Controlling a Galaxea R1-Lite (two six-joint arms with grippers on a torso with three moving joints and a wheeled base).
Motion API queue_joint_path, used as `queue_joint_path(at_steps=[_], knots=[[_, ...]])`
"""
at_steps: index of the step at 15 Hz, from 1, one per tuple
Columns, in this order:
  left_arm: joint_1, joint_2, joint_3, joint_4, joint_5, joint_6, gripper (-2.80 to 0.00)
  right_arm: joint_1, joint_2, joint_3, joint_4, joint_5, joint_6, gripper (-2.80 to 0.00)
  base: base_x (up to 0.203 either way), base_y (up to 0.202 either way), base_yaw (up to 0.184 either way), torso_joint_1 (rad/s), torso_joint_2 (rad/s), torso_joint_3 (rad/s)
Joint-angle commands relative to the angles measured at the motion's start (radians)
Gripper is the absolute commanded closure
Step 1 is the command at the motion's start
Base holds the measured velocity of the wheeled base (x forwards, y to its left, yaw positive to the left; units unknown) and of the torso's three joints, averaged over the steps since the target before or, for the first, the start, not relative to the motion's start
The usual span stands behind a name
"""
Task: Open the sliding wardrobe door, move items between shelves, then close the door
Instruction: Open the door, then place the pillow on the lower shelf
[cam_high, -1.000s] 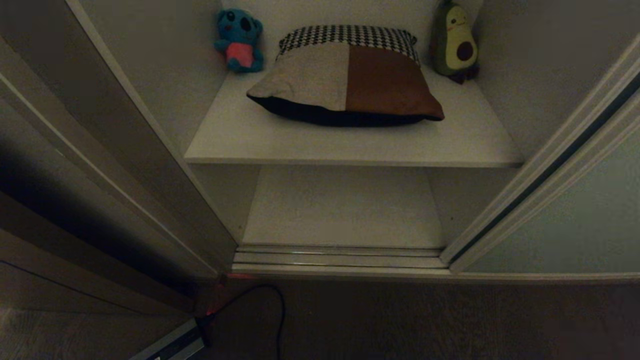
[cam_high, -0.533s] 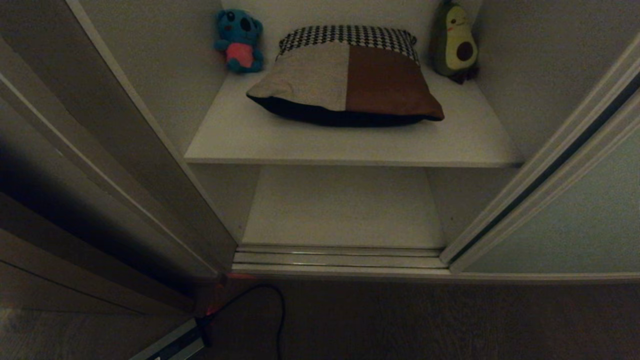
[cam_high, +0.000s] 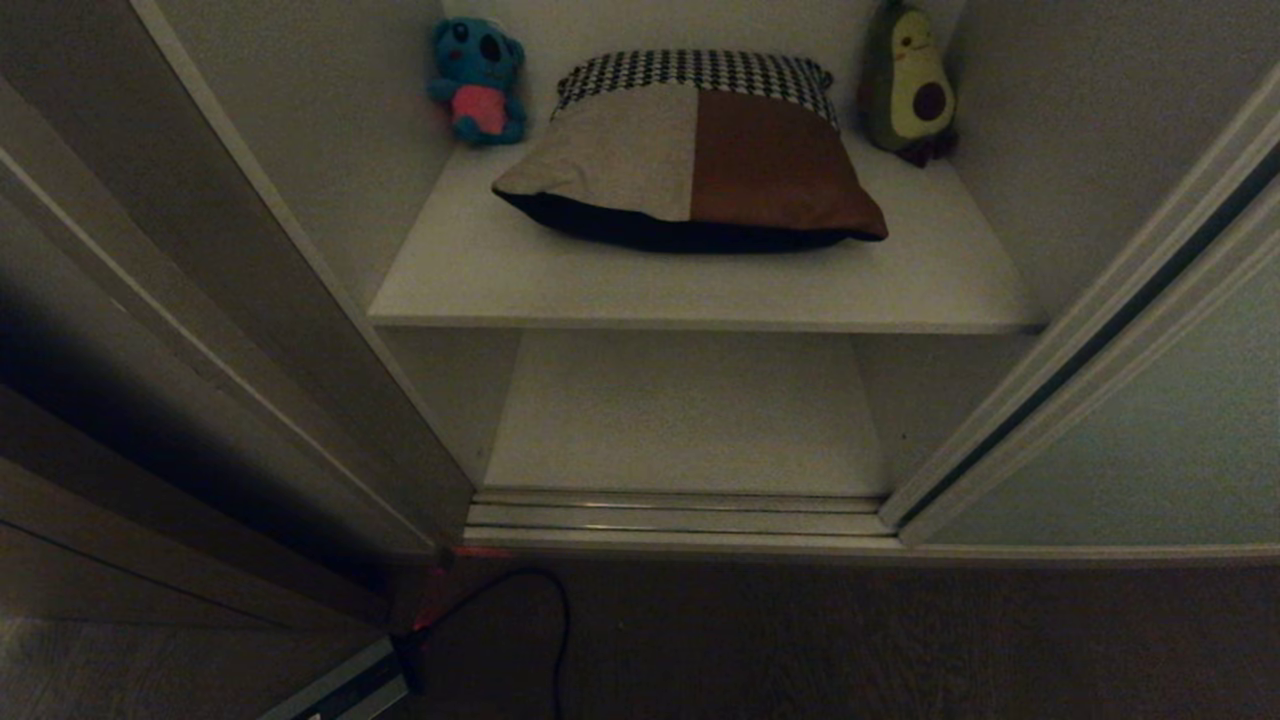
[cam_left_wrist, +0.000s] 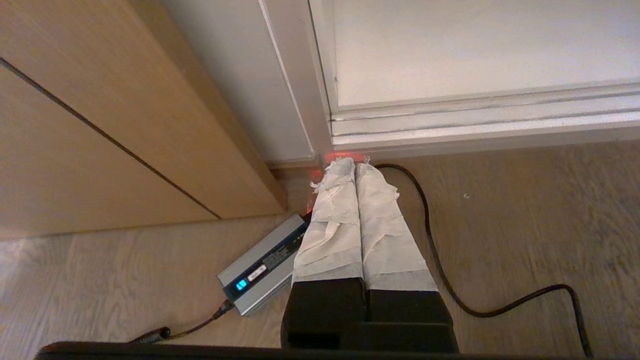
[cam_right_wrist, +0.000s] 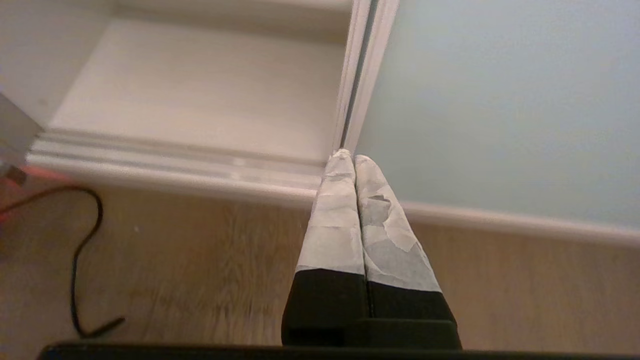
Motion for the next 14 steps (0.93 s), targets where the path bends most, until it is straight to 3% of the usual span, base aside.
queue_joint_path(at_steps=[1, 7, 9, 14], knots=[[0.0, 0.003, 0.0, -0.004, -0.001, 0.002, 0.0, -0.002, 0.131, -0.084, 0.002, 0.007, -0.003, 0.0, 0.0, 0.0, 0.0, 0.0, 0.0, 0.0], [0.0, 0.003, -0.008, -0.003, -0.003, 0.0, 0.0, 0.0, 0.347, -0.342, 0.089, 0.206, 0.015, 0.0, 0.0, 0.0, 0.0, 0.0, 0.0, 0.0], [0.0, 0.052, -0.118, 0.003, -0.006, 0.0, 0.0, 0.0, 0.375, -0.373, 0.146, 0.284, 0.022, 0.0, 0.0, 0.0, 0.0, 0.0, 0.0, 0.0], [0.005, 0.429, -0.455, -0.017, -0.1, -0.004, 0.0, 0.002, 0.446, -0.427, 0.14, 0.29, 0.025, 0.0, 0.0, 0.0, 0.0, 0.0, 0.0, 0.0]])
